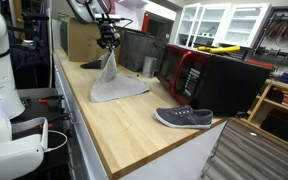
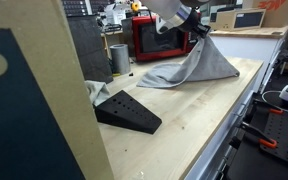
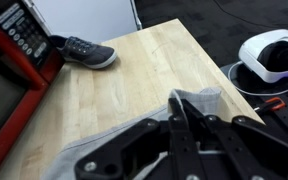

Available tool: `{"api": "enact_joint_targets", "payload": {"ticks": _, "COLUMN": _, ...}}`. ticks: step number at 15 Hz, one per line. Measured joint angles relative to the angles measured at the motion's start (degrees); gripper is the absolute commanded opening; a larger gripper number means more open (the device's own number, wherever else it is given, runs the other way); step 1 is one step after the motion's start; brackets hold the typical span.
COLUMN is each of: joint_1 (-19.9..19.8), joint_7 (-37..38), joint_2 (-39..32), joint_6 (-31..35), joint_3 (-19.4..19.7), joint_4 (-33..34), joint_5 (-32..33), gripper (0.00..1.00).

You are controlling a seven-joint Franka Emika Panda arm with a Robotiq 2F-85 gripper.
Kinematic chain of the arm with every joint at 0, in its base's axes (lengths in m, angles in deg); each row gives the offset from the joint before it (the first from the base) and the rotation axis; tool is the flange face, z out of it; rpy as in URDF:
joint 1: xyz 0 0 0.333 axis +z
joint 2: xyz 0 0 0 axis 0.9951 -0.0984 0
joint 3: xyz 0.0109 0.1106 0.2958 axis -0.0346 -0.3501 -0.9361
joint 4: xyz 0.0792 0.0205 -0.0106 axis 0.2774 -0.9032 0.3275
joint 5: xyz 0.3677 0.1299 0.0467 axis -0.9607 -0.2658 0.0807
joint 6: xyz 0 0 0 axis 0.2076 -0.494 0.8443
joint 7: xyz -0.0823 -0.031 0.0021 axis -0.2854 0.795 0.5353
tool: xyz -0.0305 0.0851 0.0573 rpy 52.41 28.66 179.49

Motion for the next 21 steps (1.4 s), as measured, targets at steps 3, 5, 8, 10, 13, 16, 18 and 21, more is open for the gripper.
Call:
{"api": "enact_joint_targets", "payload": {"ticks": 3, "joint_1": 0.7, "joint_7": -5.3, "joint_2": -1.2, "joint_6": 0.0, "joint_3": -1.1, "joint_4": 1.1, "joint_5": 3.7, "gripper": 0.02}}
{"api": "enact_joint_targets", "payload": {"ticks": 5, "joint_1": 1.1, "joint_7": -8.6, "joint_2": -1.8, "joint_6": 0.0, "joint_3": -1.5, "joint_4": 1.7, "joint_5": 5.6, "gripper": 0.02}}
{"api": "enact_joint_targets", "payload": {"ticks": 8, "joint_1": 1.1, "joint_7": -13.6, "joint_2": -2.5, "joint_6": 0.0, "joint_3": -1.9, "joint_4": 2.7, "joint_5": 7.5, "gripper": 0.02}}
{"api": "enact_joint_targets", "payload": {"ticks": 10, "joint_1": 1.1, "joint_7": -17.5, "joint_2": -3.1, "joint_6": 0.0, "joint_3": -1.9, "joint_4": 3.6, "joint_5": 8.3, "gripper": 0.02}}
{"api": "enact_joint_targets", "payload": {"ticks": 13, "joint_1": 1.1, "joint_7": -23.5, "joint_2": -4.1, "joint_6": 0.0, "joint_3": -2.0, "joint_4": 5.0, "joint_5": 10.1, "gripper": 0.02}}
{"api": "enact_joint_targets", "payload": {"ticks": 16, "joint_1": 1.2, "joint_7": -28.6, "joint_2": -5.6, "joint_6": 0.1, "joint_3": -2.1, "joint_4": 6.5, "joint_5": 11.9, "gripper": 0.02}}
{"api": "enact_joint_targets", "payload": {"ticks": 18, "joint_1": 1.4, "joint_7": -31.5, "joint_2": -6.8, "joint_6": 0.1, "joint_3": -2.3, "joint_4": 7.4, "joint_5": 13.2, "gripper": 0.02}}
{"api": "enact_joint_targets", "payload": {"ticks": 21, "joint_1": 2.1, "joint_7": -35.2, "joint_2": -8.9, "joint_6": 0.1, "joint_3": -2.6, "joint_4": 8.0, "joint_5": 15.8, "gripper": 0.02}}
